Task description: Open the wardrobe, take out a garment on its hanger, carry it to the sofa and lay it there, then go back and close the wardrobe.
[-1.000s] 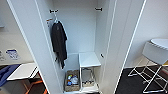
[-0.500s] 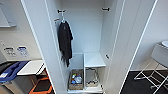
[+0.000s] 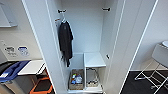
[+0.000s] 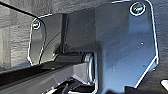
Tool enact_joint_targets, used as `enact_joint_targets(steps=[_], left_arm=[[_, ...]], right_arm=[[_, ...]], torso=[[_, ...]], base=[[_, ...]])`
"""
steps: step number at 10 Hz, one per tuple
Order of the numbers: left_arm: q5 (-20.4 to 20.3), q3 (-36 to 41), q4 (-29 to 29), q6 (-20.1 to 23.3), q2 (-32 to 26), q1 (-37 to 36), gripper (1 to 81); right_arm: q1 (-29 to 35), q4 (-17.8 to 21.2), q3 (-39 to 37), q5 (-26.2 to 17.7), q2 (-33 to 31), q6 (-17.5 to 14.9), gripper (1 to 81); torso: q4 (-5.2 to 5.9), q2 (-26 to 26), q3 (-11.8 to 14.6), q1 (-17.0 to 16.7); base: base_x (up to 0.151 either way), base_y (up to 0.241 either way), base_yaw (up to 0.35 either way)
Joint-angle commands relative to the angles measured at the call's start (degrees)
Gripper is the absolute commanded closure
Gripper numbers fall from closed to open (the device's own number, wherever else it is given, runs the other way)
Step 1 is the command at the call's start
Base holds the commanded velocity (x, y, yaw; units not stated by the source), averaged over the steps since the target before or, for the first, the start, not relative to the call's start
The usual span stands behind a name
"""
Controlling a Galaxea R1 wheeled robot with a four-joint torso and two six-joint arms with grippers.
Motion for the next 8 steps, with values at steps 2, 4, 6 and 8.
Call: enact_joint_targets(steps=[2, 4, 6, 8], left_arm=[[3.5, -0.1, -0.5, -0.2, 0.0, -2.8, 1.0], [3.5, -0.1, -0.5, -0.2, 0.0, -2.8, 1.0], [3.5, -0.1, -0.4, -0.2, 0.1, -2.8, 1.0], [3.2, -0.1, -0.4, -0.2, 0.4, -2.6, 1.0]], right_arm=[[2.3, 0.1, 0.1, -2.4, 0.4, -0.1, 1.0], [2.6, 0.3, 0.3, -2.7, 0.5, -0.1, 1.0], [2.5, 0.4, 0.4, -2.7, 0.5, 0.1, 1.0], [2.4, 0.2, 0.4, -2.6, 0.5, 0.0, 1.0]], torso=[[0.00, 0.0, 0.0, 0.0], [0.00, 0.0, 0.0, 0.0], [0.00, 0.0, 0.0, 0.0], [0.00, -0.1, 0.1, 0.0]], base=[[0.000, 0.000, 0.000], [0.000, 0.000, 0.000], [0.101, 0.000, 0.000], [0.141, 0.000, 0.000]])
